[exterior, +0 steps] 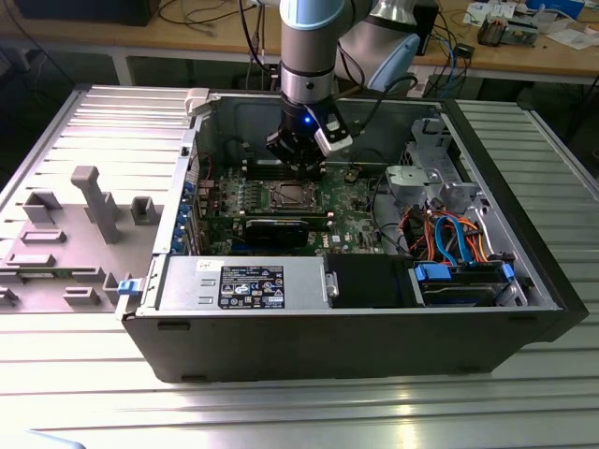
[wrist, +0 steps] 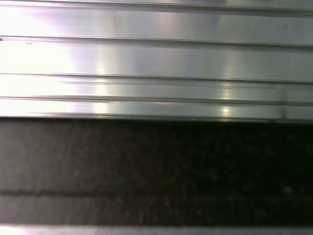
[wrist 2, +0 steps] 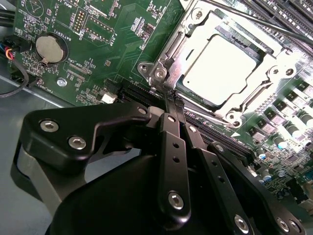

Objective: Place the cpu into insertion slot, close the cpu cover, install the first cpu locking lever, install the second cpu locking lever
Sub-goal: 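Install the first cpu locking lever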

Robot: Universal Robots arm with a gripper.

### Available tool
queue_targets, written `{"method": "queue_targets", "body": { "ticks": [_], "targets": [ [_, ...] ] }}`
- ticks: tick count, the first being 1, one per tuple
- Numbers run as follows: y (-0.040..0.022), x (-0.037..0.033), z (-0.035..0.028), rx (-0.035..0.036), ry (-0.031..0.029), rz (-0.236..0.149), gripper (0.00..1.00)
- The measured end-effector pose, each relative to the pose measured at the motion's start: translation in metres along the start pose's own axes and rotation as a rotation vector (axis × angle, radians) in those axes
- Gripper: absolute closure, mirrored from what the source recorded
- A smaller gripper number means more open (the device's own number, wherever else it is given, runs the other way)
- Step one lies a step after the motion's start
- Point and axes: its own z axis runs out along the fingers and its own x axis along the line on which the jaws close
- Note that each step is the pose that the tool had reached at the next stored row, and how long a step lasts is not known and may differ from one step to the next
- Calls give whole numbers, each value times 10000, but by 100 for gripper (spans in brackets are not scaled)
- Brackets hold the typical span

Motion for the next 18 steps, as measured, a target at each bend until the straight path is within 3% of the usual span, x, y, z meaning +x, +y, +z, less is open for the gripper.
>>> {"method": "queue_targets", "body": {
  "ticks": [10,14,18],
  "targets": [
    [0,0,-9,6,1,0,89],
    [0,-1,-7,81,3,-3,89],
    [0,-6,-2,85,4,-2,89]
  ]
}}
